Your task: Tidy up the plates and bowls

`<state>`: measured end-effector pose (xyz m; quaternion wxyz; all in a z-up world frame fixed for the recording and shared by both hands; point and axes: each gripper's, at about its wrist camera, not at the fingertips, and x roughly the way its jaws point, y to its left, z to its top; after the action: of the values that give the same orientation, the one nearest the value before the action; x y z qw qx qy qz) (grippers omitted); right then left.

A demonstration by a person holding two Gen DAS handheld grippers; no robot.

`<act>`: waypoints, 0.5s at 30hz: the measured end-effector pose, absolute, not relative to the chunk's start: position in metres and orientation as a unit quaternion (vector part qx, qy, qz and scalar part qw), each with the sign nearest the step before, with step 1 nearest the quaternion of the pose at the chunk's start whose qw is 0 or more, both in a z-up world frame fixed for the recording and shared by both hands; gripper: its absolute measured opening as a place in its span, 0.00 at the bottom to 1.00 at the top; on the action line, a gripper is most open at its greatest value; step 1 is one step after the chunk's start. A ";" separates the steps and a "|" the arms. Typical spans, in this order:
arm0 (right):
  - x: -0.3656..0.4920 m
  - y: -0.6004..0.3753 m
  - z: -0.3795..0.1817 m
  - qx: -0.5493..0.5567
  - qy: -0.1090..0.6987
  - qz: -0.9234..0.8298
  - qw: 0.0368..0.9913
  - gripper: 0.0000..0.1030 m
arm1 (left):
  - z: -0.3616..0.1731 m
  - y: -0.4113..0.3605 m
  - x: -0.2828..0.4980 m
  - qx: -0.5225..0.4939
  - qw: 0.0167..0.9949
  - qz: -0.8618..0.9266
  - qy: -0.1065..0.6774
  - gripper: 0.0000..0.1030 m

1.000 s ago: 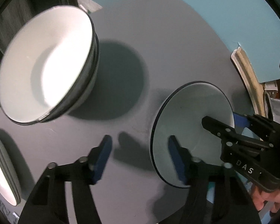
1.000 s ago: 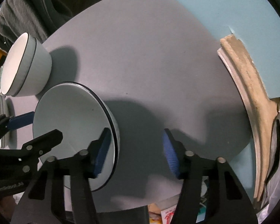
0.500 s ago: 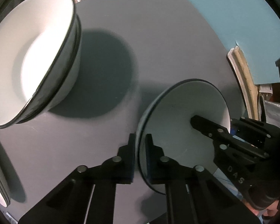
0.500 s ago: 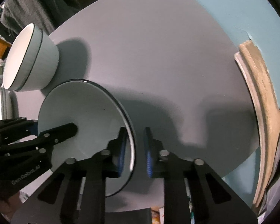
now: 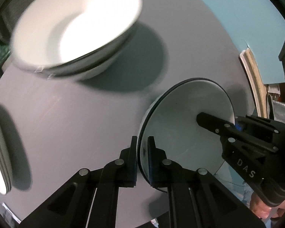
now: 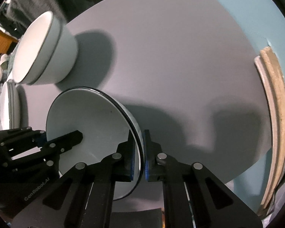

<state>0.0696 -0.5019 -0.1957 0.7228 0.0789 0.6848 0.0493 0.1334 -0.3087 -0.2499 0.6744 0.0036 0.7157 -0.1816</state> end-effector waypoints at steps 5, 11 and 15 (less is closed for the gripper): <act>0.071 -0.483 -0.193 0.068 0.689 0.076 0.717 0.07 | -0.245 -0.281 0.126 -0.010 0.677 -0.159 0.718 0.08; 0.075 -0.449 -0.194 0.044 0.692 0.103 0.713 0.07 | -0.248 -0.274 0.117 -0.017 0.682 -0.133 0.719 0.08; 0.078 -0.433 -0.198 0.032 0.696 0.118 0.707 0.07 | -0.247 -0.259 0.113 -0.024 0.684 -0.121 0.719 0.08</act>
<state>0.0777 -0.4333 -0.1984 0.7075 0.0315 0.6961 0.1177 0.1133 -0.2589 -0.2471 0.6843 -0.0237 0.7187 -0.1206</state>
